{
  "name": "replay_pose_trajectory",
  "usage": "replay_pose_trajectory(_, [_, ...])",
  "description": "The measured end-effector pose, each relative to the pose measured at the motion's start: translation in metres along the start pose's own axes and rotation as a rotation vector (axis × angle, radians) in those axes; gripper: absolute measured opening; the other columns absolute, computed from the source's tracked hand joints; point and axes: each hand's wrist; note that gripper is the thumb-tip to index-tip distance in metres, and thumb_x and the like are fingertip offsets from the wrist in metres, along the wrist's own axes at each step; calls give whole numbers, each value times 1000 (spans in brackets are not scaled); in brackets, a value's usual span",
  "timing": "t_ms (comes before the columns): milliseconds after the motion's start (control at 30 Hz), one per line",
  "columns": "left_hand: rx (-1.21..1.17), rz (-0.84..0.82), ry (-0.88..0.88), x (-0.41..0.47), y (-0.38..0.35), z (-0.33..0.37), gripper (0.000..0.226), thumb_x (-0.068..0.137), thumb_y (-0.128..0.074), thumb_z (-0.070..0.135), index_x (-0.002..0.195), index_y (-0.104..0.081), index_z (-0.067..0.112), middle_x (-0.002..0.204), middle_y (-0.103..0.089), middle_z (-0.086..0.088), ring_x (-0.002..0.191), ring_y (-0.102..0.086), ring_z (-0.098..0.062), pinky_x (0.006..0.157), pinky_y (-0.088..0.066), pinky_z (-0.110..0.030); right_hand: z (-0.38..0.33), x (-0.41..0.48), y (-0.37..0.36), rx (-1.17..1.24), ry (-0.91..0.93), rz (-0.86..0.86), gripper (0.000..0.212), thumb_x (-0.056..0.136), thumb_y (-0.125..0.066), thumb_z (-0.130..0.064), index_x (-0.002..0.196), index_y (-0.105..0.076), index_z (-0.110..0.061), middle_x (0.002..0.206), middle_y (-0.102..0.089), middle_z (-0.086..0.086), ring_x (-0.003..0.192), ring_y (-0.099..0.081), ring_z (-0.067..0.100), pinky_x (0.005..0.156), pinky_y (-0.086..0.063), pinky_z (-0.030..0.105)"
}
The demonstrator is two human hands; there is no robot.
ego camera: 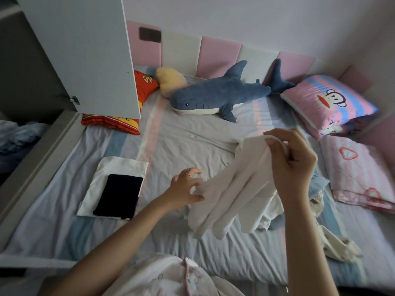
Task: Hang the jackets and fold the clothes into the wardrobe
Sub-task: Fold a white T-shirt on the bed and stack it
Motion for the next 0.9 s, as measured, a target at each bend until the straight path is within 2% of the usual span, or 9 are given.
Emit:
replay_pose_trajectory(100, [-221, 99, 48, -1, 10, -16, 52, 51, -71, 61, 83, -66, 20, 97, -64, 5, 91, -61, -8, 84, -47, -33, 16, -4, 11, -56, -98, 87, 15, 85, -58, 1, 89, -67, -9, 82, -61, -11, 80, -54, -9, 75, -39, 11])
replay_pose_trajectory(167, [-306, 134, 71, -4, 21, -23, 44, 51, -78, 58, 67, -57, 22, 68, -59, 13, 63, -51, -2, 61, -43, -25, 28, -9, 16, -50, -180, 140, 10, 87, -58, -10, 89, -67, -14, 83, -60, -22, 81, -55, -7, 73, -41, 18])
replay_pose_trajectory(234, [-301, 182, 52, -7, 35, -23, 42, 60, -80, 44, 63, -48, 18, 53, -46, 15, 52, -39, 0, 52, -31, -19, 37, -15, 21, -59, -237, 169, 9, 87, -58, -19, 88, -66, -19, 81, -62, -24, 80, -56, -1, 71, -44, 26])
replay_pose_trajectory(334, [-267, 296, 41, -5, 52, -27, 31, 74, -77, 7, 70, -50, 20, 58, -55, 16, 56, -50, 1, 58, -39, -22, 42, -19, 23, -61, -287, 191, 10, 87, -58, -21, 84, -64, -27, 79, -63, -24, 76, -56, 2, 68, -43, 25])
replay_pose_trajectory(400, [-271, 395, 23, -6, 59, -23, 31, 76, -72, -2, 86, -56, 22, 71, -62, 14, 66, -58, 3, 65, -46, -19, 41, -22, 22, -17, -306, 202, 19, 89, -58, -14, 83, -62, -31, 78, -64, -24, 71, -55, -2, 65, -41, 16])
replay_pose_trajectory(501, [-245, 508, 51, -7, 62, -20, 32, 77, -70, -1, 103, -60, 14, 80, -65, 1, 69, -62, -1, 70, -49, -19, 35, -23, 19, 39, -296, 226, 23, 91, -57, -9, 84, -61, -31, 78, -64, -25, 70, -54, -4, 62, -40, 14])
replay_pose_trajectory(667, [87, 554, 152, -10, 60, -31, 8, 77, -68, 20, 78, -67, 13, 73, -68, 0, 68, -62, -22, 61, -49, -30, 23, -21, 16, 74, -223, 228, 17, 90, -56, -12, 85, -62, -27, 80, -64, -22, 73, -55, -2, 63, -41, 16])
replay_pose_trajectory(767, [15, 578, 152, -7, 61, -27, 6, 81, -66, 10, 80, -69, 5, 74, -69, -7, 67, -59, -21, 58, -40, -23, 25, -17, 14, 69, -254, 160, 21, 90, -57, -10, 85, -63, -30, 79, -64, -23, 69, -53, -4, 61, -40, 15])
replay_pose_trajectory(901, [-106, 678, 142, 2, 75, -9, 13, 90, -50, 4, 78, -55, 7, 71, -56, -4, 69, -49, -22, 58, -29, -29, 37, -8, 18, 8, -341, 242, 17, 90, -59, -7, 84, -64, -22, 73, -62, -32, 65, -51, -10, 62, -36, 8])
Point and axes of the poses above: each hand's wrist, its own x-axis towards the middle knuckle, its own y-axis out of the back of the hand, z = x × y
